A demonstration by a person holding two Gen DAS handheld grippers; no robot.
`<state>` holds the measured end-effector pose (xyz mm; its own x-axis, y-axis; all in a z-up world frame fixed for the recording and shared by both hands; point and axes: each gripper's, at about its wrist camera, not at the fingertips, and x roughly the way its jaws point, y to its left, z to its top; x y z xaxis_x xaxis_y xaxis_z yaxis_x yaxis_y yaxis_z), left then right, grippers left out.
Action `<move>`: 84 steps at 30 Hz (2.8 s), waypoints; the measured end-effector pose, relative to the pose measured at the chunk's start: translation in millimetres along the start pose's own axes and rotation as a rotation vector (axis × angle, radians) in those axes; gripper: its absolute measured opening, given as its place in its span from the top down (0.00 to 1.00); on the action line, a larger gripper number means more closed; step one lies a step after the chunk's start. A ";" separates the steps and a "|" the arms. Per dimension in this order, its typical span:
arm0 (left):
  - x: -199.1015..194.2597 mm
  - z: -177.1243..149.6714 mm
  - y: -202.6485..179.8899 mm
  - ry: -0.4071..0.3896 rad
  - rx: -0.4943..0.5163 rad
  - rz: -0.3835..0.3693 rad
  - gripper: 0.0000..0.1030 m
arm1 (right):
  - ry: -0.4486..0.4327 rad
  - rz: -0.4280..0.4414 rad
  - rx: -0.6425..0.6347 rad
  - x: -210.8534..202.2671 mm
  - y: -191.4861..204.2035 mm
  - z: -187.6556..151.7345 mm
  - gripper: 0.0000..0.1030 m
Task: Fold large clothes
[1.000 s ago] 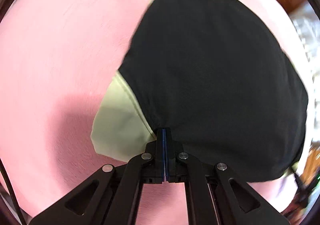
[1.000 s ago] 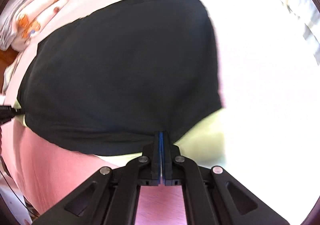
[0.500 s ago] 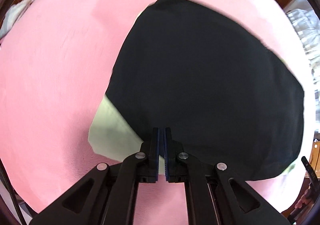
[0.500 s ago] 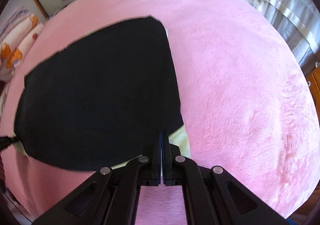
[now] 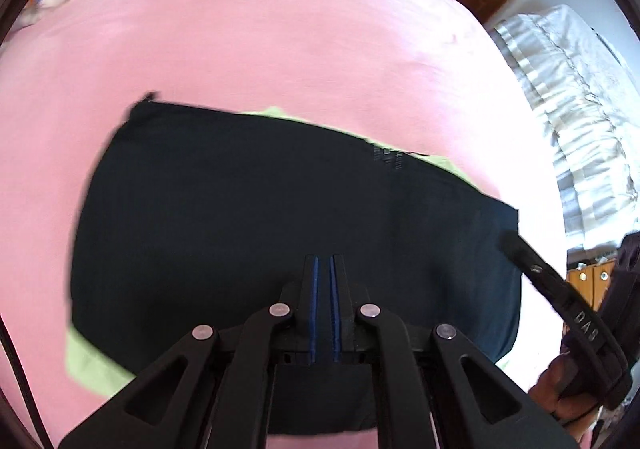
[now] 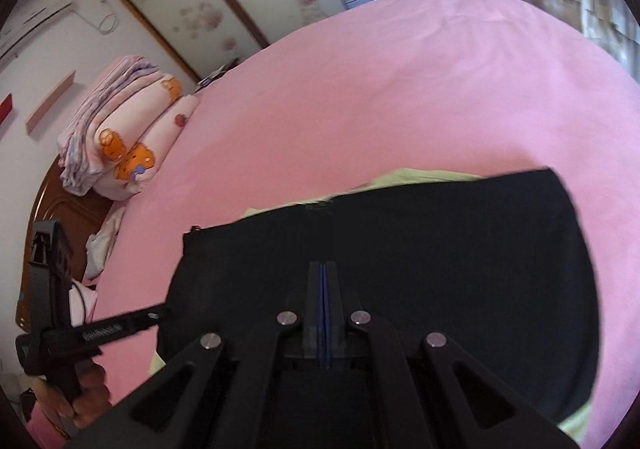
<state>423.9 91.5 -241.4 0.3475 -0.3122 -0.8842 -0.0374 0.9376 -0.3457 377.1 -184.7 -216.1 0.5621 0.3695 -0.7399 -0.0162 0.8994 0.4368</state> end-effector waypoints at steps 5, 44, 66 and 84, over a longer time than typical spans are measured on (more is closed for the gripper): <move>42.9 24.1 -1.7 0.008 -0.044 -0.052 0.96 | 0.036 0.045 -0.038 58.7 19.3 22.8 1.00; 92.9 31.9 110.4 -0.020 -0.030 0.241 0.99 | 0.233 -0.119 -0.066 90.9 -116.2 18.1 1.00; 72.6 24.3 134.6 -0.088 -0.223 0.403 0.95 | 0.034 -0.671 0.254 -21.5 -221.6 44.9 1.00; -39.2 -130.2 170.1 -0.106 -0.533 0.341 0.30 | 0.130 -0.248 0.320 -25.4 -85.5 2.4 1.00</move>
<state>281.9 243.3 -306.4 0.3237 0.0324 -0.9456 -0.6136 0.7679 -0.1838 366.2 -271.5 -233.5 0.4077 0.1955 -0.8920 0.3752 0.8547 0.3588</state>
